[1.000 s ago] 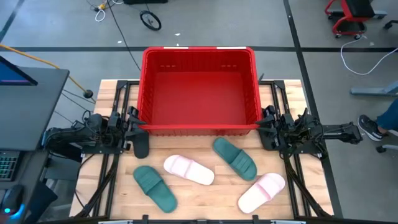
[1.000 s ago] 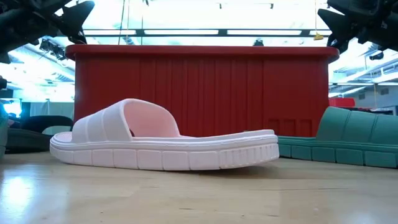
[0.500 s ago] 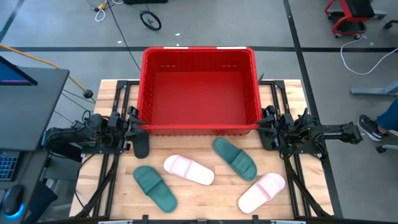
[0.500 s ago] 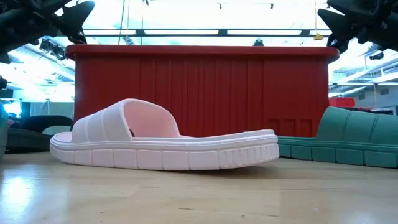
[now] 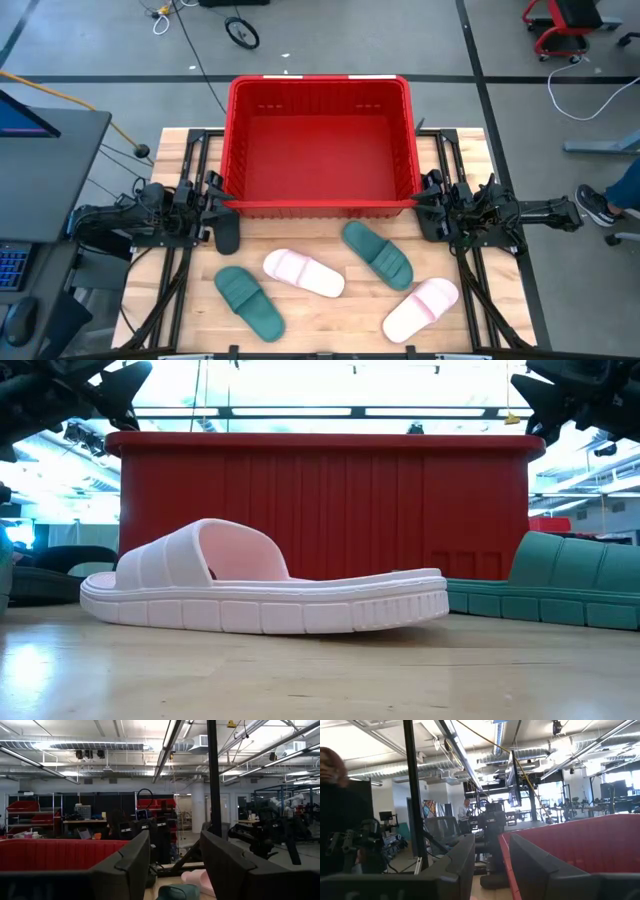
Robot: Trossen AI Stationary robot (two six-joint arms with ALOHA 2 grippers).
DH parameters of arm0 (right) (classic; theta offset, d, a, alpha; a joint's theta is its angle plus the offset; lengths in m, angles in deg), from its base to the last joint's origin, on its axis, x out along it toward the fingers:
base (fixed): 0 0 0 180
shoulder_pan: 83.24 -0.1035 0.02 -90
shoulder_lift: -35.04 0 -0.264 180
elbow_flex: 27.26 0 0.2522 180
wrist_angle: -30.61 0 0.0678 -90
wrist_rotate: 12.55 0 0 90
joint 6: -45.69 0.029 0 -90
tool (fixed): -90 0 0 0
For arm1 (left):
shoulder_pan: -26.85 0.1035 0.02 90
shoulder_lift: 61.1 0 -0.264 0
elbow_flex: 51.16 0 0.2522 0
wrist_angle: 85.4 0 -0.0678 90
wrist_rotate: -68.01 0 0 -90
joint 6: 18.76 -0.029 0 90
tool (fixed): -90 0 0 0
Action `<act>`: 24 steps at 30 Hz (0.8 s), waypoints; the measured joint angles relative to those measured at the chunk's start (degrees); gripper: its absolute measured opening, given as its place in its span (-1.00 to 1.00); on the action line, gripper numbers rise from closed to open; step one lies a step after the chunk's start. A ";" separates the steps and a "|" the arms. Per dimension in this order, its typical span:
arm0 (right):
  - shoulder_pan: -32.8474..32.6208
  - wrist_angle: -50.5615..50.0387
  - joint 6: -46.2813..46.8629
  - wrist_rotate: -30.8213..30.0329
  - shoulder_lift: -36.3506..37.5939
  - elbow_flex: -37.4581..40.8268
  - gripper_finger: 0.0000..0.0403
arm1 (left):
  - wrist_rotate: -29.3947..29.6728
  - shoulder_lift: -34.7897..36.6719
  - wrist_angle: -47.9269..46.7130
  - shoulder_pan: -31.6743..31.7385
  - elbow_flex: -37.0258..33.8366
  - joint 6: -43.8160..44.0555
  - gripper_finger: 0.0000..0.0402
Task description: Pick and place slides into bin
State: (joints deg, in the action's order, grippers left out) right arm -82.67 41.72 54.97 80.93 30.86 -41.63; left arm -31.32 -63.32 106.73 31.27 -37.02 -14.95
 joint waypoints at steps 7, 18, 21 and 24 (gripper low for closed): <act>0.00 0.00 0.00 0.00 0.01 0.00 -0.36 | 0.00 0.00 0.00 -0.02 -0.02 0.02 -0.10; 0.01 -0.01 0.00 0.02 -0.02 0.01 -0.36 | -5.14 -0.04 2.80 -0.15 9.06 30.58 -0.11; 0.01 -0.12 0.00 0.00 -0.05 0.00 -0.36 | -5.16 0.08 4.24 -0.15 14.75 31.52 -0.10; 0.00 -0.12 0.00 0.00 -0.05 0.00 -0.36 | -5.13 -0.04 3.33 -0.15 19.86 31.28 -0.11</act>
State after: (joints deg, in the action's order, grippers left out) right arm -82.67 41.60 54.97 80.93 30.81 -41.63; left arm -36.44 -63.36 110.07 31.13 -17.16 16.33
